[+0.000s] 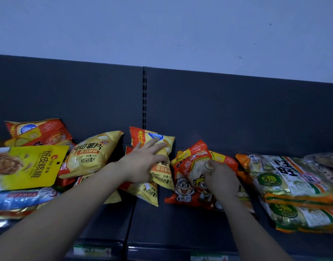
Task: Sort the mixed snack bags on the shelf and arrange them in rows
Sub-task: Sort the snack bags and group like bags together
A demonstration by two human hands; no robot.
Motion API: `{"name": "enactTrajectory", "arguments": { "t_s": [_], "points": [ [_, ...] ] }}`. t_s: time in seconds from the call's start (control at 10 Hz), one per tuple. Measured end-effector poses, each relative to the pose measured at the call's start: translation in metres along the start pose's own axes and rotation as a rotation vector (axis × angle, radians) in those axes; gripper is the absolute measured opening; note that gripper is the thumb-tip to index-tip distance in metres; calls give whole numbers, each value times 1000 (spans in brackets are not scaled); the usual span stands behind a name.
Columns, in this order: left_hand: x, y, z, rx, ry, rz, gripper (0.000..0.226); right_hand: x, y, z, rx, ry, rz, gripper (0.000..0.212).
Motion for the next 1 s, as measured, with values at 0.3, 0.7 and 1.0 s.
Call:
{"name": "enactTrajectory", "arguments": {
  "t_s": [0.3, 0.7, 1.0],
  "points": [
    [-18, 6, -9, 57, 78, -114, 75, -20, 18, -1, 83, -273, -114, 45],
    [12, -90, 62, 367, 23, -376, 49, -72, 1, 148, 650, 24, -11, 45],
    [9, -208, 168, 854, 67, -232, 52, -138, -43, 254, 884, -47, 99, 48]
  ]
}}
Point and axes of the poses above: each hand's wrist, its own y-axis towards the middle knuckle, its own x-axis out of the back of the hand, z = x × y, the point moved 1 cm from there along y, towards the middle knuckle, and after that the axes turned 4 degrees about -y, right-handed, at the moved point
